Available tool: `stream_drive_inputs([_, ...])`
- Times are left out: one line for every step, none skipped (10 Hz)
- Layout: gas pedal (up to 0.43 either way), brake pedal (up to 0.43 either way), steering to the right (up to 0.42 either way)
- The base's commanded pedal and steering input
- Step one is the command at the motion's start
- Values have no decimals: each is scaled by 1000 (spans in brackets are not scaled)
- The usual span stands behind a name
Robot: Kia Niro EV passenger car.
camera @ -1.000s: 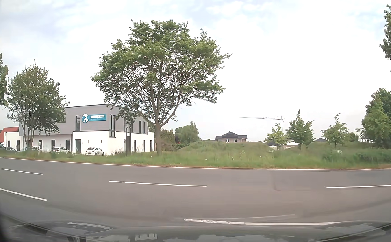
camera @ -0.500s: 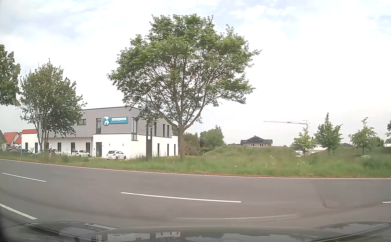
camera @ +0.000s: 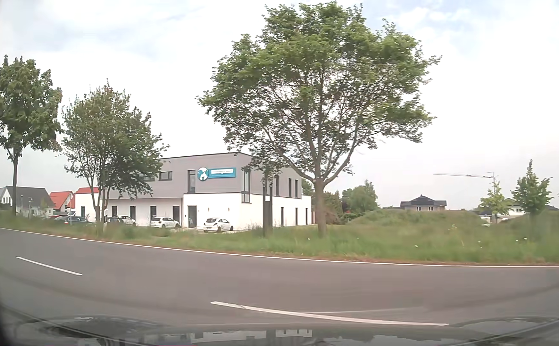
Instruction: Follow the waypoints while adhering to traffic rules and regulations
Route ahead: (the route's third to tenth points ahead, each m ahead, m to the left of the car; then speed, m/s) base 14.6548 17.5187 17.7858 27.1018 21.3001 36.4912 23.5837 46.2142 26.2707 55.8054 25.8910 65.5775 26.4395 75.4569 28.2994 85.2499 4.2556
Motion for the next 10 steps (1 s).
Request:
stream_drive_inputs([331,0,-402])
stream_drive_inputs([331,0,-419])
stream_drive_inputs([331,0,-434])
stream_drive_inputs([331,0,-444])
stream_drive_inputs([331,0,-459])
stream_drive_inputs([331,0,-466])
stream_drive_inputs([331,0,-465])
stream_drive_inputs([319,0,-458])
stream_drive_inputs([319,0,-452])
stream_drive_inputs([319,0,-445])
